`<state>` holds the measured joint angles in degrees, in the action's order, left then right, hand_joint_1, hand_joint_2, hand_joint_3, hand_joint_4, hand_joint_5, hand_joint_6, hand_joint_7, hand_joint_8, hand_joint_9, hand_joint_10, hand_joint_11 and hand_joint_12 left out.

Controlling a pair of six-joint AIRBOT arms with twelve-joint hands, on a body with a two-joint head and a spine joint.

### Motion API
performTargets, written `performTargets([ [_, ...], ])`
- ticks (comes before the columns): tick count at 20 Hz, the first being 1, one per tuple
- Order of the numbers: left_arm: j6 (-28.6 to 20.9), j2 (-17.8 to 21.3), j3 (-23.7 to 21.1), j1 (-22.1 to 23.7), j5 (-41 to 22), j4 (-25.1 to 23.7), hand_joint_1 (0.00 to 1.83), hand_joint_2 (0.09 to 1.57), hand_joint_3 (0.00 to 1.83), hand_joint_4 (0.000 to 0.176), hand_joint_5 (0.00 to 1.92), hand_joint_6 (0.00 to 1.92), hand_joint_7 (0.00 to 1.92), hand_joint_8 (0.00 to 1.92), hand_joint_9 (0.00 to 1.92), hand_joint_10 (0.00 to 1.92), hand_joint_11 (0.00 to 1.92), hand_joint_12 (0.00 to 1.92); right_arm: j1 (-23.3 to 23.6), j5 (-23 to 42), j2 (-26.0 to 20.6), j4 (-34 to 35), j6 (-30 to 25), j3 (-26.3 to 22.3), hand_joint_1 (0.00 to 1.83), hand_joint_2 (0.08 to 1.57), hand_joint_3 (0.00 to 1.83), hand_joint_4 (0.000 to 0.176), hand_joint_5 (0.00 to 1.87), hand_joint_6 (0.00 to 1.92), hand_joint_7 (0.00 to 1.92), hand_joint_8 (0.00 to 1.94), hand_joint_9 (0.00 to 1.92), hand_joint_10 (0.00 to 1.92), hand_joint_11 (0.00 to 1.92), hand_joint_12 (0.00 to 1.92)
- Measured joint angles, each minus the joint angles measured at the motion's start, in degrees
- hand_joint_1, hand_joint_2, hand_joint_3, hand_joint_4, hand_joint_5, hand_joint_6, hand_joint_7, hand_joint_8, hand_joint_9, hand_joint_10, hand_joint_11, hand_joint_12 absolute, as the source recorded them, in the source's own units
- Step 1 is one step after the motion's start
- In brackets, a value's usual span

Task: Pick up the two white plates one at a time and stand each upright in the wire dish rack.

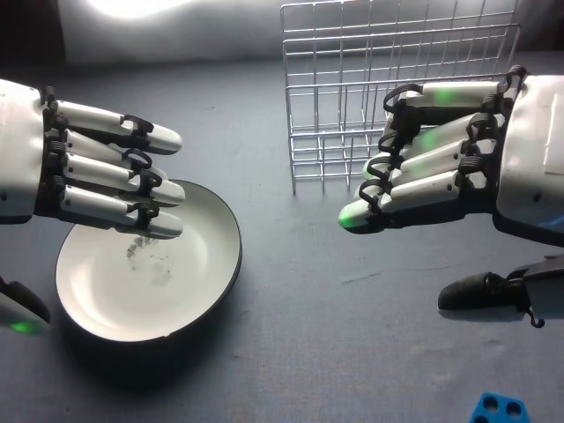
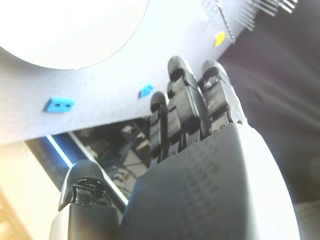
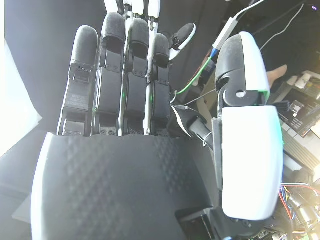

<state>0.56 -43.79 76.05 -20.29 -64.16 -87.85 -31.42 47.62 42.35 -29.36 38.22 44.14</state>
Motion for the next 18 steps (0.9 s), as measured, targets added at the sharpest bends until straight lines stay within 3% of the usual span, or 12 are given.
performTargets([
  [1,-0.04,-0.02,0.0,0.0,-0.07,-0.22,0.0,0.98,0.26,0.0,0.04,0.02,0.0,0.0,0.0,0.0,0.0,0.0,0.0,-0.09,0.0,-0.11,0.33,0.0,0.0,1.01,0.13,0.0,0.0,0.03,0.0,0.01,0.0,0.0,0.0,0.0],
  [2,-0.46,-0.02,0.0,0.0,-0.22,-0.5,0.0,1.09,0.03,0.0,0.06,0.0,0.0,0.0,0.0,0.0,0.0,0.0,0.0,-0.5,0.0,-0.17,0.35,0.0,0.0,1.06,0.02,0.0,0.0,0.0,0.0,0.0,0.0,0.0,0.0,0.0],
  [14,-5.27,-0.33,0.04,0.79,-1.31,-5.68,0.0,1.11,0.01,0.0,0.07,0.01,0.01,0.0,0.0,0.0,0.01,0.0,0.0,0.02,0.0,-0.35,0.98,0.0,0.0,1.05,0.0,0.0,0.04,0.01,0.0,0.0,0.0,0.0,0.0,0.0],
  [18,-5.46,-0.39,3.06,-1.36,-1.7,-8.46,0.0,1.11,0.01,0.0,0.06,0.0,0.01,0.0,0.0,0.0,0.0,0.0,0.0,0.07,0.0,-0.37,1.07,0.0,0.0,1.06,0.01,0.0,0.01,0.0,0.0,0.0,0.0,0.0,0.0,0.0],
])
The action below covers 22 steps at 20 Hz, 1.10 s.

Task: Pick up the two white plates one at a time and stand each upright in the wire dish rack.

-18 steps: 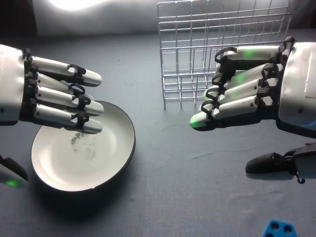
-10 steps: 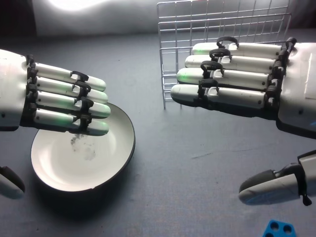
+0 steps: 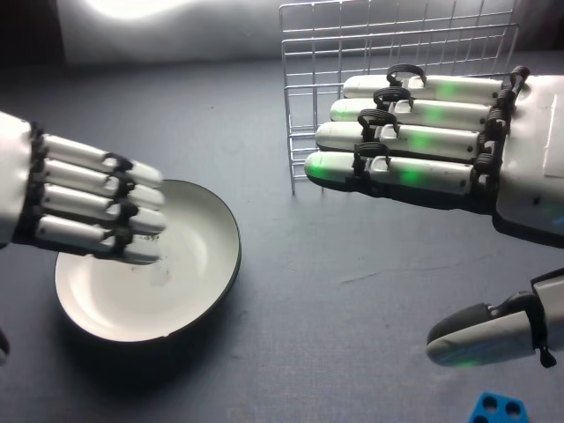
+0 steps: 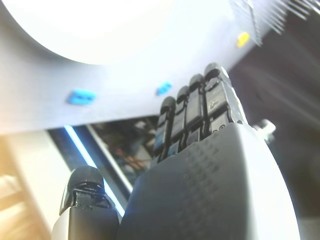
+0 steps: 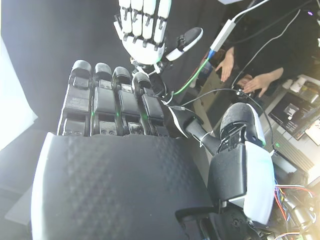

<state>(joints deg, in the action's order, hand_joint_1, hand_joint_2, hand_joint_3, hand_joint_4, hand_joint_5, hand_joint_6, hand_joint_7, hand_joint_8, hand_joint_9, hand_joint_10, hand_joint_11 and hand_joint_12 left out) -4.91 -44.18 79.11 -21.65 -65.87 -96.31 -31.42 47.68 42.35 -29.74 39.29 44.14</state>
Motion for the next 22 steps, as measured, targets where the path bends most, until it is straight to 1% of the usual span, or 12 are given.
performTargets([
  [4,-0.02,-1.68,1.99,-3.23,0.52,-0.26,0.0,1.11,0.01,0.0,0.05,0.0,0.01,0.0,0.0,0.0,0.0,0.0,0.0,0.04,0.0,-0.09,0.0,0.0,0.0,1.07,0.01,0.0,0.03,0.01,0.0,0.0,0.0,0.0,0.0,0.0],
  [6,-0.02,-2.51,3.26,-5.79,0.59,2.49,0.0,1.11,0.01,0.0,0.07,0.01,0.01,0.0,0.0,0.0,0.0,0.0,0.0,0.04,0.0,-0.09,0.0,0.0,0.0,1.07,0.01,0.0,0.03,0.01,0.0,0.0,0.0,0.0,0.0,0.0],
  [8,0.42,-3.67,4.81,-8.52,1.05,4.0,0.0,1.12,0.01,0.0,0.08,0.01,0.01,0.0,0.0,0.0,0.0,0.0,0.0,0.04,0.0,-0.11,0.02,0.0,0.0,1.07,0.01,0.0,0.04,0.01,0.01,0.0,0.0,0.0,0.0,0.0],
  [9,0.72,-4.52,5.88,-10.47,1.86,4.17,0.0,1.12,0.01,0.0,0.09,0.01,0.02,0.01,0.0,0.0,0.0,0.0,0.0,0.09,0.0,-0.11,0.02,0.0,0.0,1.07,0.01,0.0,0.04,0.01,0.01,0.01,0.0,0.0,0.0,0.0],
  [10,0.72,-5.01,6.73,-11.28,2.25,3.98,0.0,1.11,0.01,0.0,0.09,0.01,0.02,0.01,0.0,0.0,0.01,0.0,0.0,0.09,0.0,-0.15,0.0,0.0,0.0,1.07,0.0,0.0,0.03,0.0,0.0,0.0,0.0,0.0,0.0,0.0],
  [12,0.76,-5.7,8.04,-12.02,2.84,5.07,0.0,1.11,0.01,0.0,0.09,0.01,0.02,0.01,0.0,0.0,0.01,0.0,0.0,0.09,0.0,-0.17,0.02,0.0,0.0,1.06,0.0,0.0,0.02,0.0,0.0,0.0,0.0,0.0,0.0,0.0],
  [13,0.74,-6.08,8.66,-12.22,3.17,6.64,0.0,1.1,0.0,0.0,0.09,0.01,0.03,0.01,0.0,0.0,0.0,0.0,0.0,0.11,0.0,-0.28,0.02,0.0,0.0,1.07,0.01,0.0,0.04,0.01,0.01,0.0,0.0,0.0,0.0,0.0],
  [15,0.72,-6.38,8.74,-12.72,3.69,7.39,0.0,1.1,0.0,0.0,0.09,0.01,0.03,0.01,0.0,0.0,0.0,0.0,0.0,0.11,0.0,-0.28,0.0,0.0,0.0,1.07,0.01,0.0,0.04,0.01,0.01,0.0,0.0,0.0,0.0,0.0],
  [19,0.72,-7.19,9.88,-13.81,3.52,7.23,0.0,1.11,0.01,0.0,0.05,0.0,0.01,0.0,0.0,0.0,0.0,0.0,0.0,0.31,0.0,-0.31,0.0,0.0,0.0,1.07,0.0,0.0,0.03,0.0,0.01,0.0,0.0,0.0,0.0,0.0],
  [22,0.7,-8.04,11.91,-15.45,4.04,8.04,0.0,1.11,0.0,0.0,0.06,0.0,0.02,0.0,0.0,0.0,0.0,0.0,0.0,0.46,0.0,-0.33,0.02,0.0,0.0,1.08,0.0,0.0,0.04,0.01,0.01,0.0,0.0,0.0,0.0,0.0],
])
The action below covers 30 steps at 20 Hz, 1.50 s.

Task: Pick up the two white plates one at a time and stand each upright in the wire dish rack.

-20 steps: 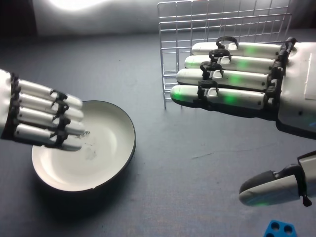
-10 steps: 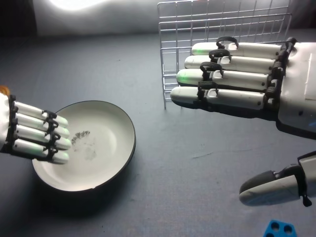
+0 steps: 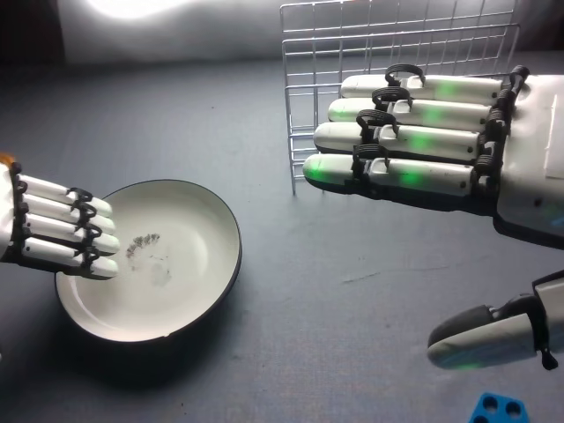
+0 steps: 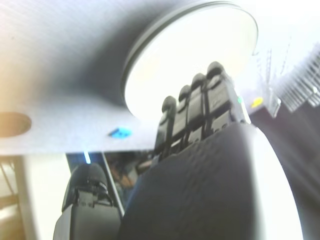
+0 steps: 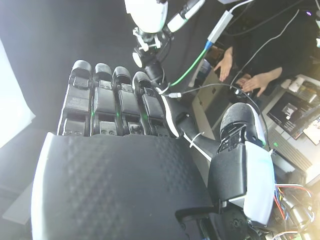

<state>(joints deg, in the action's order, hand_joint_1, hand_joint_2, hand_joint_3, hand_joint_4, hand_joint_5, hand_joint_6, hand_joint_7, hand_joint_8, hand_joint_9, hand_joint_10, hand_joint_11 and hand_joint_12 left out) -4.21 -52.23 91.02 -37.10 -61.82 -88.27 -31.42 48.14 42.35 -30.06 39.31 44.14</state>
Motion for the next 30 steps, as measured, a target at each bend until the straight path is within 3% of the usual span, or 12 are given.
performTargets([
  [24,0.07,-2.97,3.32,-4.98,0.22,2.05,0.0,1.11,0.0,0.0,0.06,0.0,0.01,0.0,0.0,0.0,0.0,0.0,-0.28,-0.02,0.0,-1.05,1.88,0.0,0.03,1.1,0.0,0.0,0.05,0.0,0.0,0.0,0.0,0.0,0.0,0.0],
  [30,0.96,-3.02,3.17,-5.46,0.04,1.95,0.0,1.11,0.0,0.0,0.08,0.0,0.02,0.0,0.0,0.0,0.0,0.0,-1.01,-0.63,2.19,-0.83,6.6,0.0,0.04,1.1,0.0,0.0,0.03,0.01,0.01,0.0,0.0,0.0,0.0,0.0],
])
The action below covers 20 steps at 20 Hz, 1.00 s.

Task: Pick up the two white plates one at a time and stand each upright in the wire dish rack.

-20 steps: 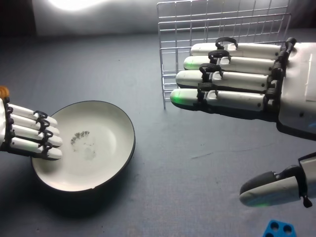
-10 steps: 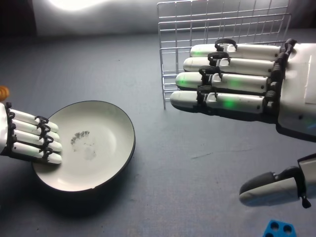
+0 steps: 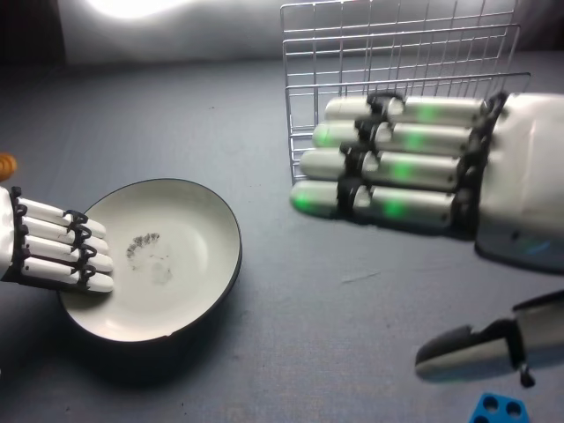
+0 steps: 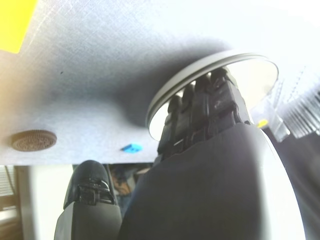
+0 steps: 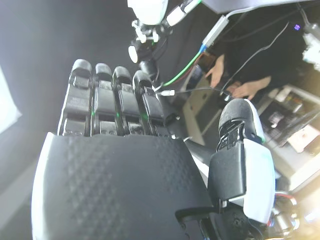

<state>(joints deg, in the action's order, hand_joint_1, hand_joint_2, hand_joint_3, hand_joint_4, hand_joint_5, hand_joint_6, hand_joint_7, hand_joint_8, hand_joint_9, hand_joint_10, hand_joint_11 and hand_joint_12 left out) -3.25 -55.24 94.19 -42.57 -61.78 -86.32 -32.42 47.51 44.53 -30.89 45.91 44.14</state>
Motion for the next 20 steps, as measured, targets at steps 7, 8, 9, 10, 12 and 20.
performTargets([
  [7,-0.35,-1.29,-3.04,0.96,1.16,0.9,0.0,1.12,0.0,0.0,0.06,0.0,0.02,0.0,0.0,0.0,0.0,0.0,0.02,-4.17,5.4,2.25,5.46,0.98,0.16,1.09,0.0,0.0,0.07,0.01,0.04,0.01,0.02,0.01,0.0,0.0],
  [8,-0.42,-1.79,-3.23,1.11,1.14,0.92,0.0,1.12,0.0,0.0,0.05,0.0,0.01,0.0,0.0,0.0,0.0,0.0,0.02,-4.28,5.92,2.36,5.51,1.46,0.24,1.1,0.0,0.0,0.07,0.01,0.04,0.01,0.01,0.0,0.0,0.0],
  [9,-0.48,-2.05,-3.61,1.44,1.33,0.98,0.0,1.11,0.0,0.0,0.05,0.0,0.01,0.0,0.0,0.0,0.0,0.0,0.15,-4.33,6.47,2.36,5.53,1.99,0.28,1.1,0.0,0.0,0.07,0.01,0.05,0.01,0.01,0.0,0.0,0.0],
  [10,-0.63,-2.19,-4.04,1.77,1.44,1.05,0.0,1.11,0.0,0.0,0.04,0.0,0.0,0.0,0.0,0.0,0.0,0.0,0.52,-4.76,7.54,2.36,5.64,2.99,0.35,1.11,0.0,0.0,0.05,0.0,0.03,0.0,0.0,0.0,0.0,0.0],
  [12,-1.18,-2.71,-4.35,2.8,1.84,0.72,0.0,1.12,0.0,0.0,0.06,0.01,0.0,0.0,0.0,0.0,0.0,0.0,1.46,-5.9,9.49,2.89,5.88,4.66,0.73,1.1,0.0,0.0,0.03,0.0,0.01,0.0,0.0,0.0,0.0,0.0],
  [20,-1.81,-3.85,-5.64,4.72,3.19,0.48,0.0,1.11,0.0,0.0,0.05,0.0,0.0,0.0,0.0,0.0,0.0,0.0,2.6,-11.3,17.42,5.9,10.6,10.6,1.17,1.01,0.0,0.0,0.01,0.0,0.0,0.0,0.0,0.0,0.0,0.0],
])
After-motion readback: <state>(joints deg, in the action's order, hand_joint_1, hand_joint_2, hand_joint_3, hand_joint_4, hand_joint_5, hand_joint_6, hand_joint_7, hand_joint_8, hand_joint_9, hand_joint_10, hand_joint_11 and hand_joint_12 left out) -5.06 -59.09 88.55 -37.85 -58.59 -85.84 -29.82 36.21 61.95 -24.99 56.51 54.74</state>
